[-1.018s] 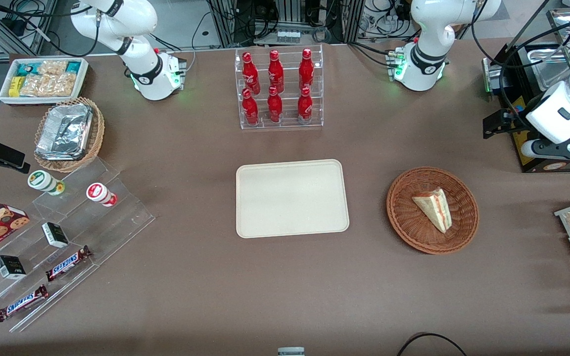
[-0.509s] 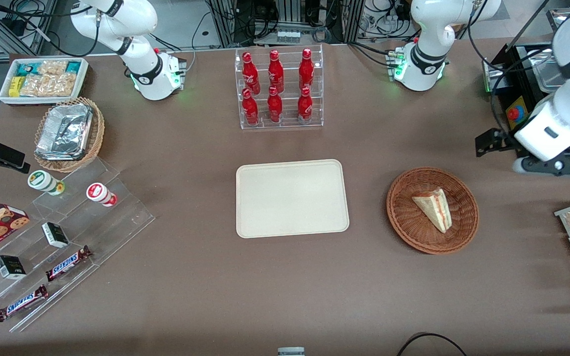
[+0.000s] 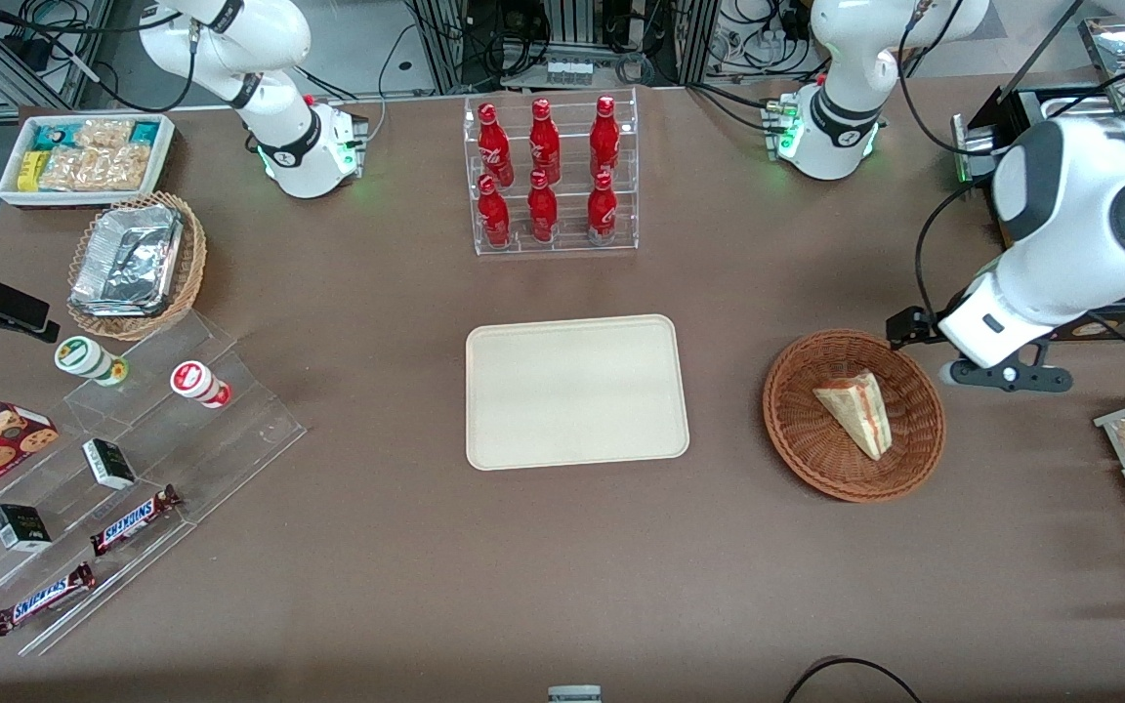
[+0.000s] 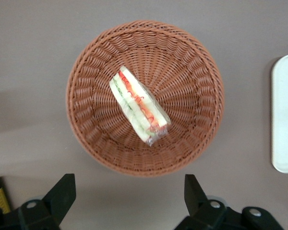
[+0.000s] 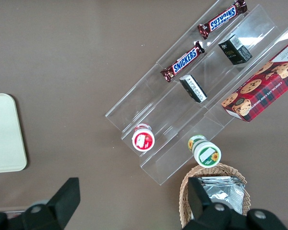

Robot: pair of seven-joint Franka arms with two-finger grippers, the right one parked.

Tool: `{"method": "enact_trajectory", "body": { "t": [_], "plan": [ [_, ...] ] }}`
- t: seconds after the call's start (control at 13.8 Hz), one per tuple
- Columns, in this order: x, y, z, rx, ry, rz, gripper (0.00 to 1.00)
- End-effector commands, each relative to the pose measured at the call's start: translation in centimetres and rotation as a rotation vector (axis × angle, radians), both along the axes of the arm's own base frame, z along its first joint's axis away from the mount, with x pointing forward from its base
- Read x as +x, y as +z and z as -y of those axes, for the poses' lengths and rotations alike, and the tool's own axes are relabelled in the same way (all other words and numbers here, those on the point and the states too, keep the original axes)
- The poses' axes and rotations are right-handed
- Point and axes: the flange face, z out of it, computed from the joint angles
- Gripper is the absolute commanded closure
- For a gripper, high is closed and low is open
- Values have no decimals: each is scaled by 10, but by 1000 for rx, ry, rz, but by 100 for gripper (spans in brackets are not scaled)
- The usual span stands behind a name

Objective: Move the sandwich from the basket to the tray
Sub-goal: 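Move the left gripper over the wicker basket toward the sandwich, then lower the open left gripper around the wrapped sandwich wedge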

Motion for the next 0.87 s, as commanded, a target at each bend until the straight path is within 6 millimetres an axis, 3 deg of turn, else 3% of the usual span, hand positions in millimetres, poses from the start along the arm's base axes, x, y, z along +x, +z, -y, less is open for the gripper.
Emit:
{"method": "enact_trajectory", "body": {
  "t": [0.0,0.22,0.65,0.8],
  "plan": [
    [-12,-41,0,7,12,41,0],
    [-8,-75,1,6,136,51,0],
    [-2,-101,17,22,711,69,0],
    [-1,-107,30,19,794,78,0]
  ]
}}
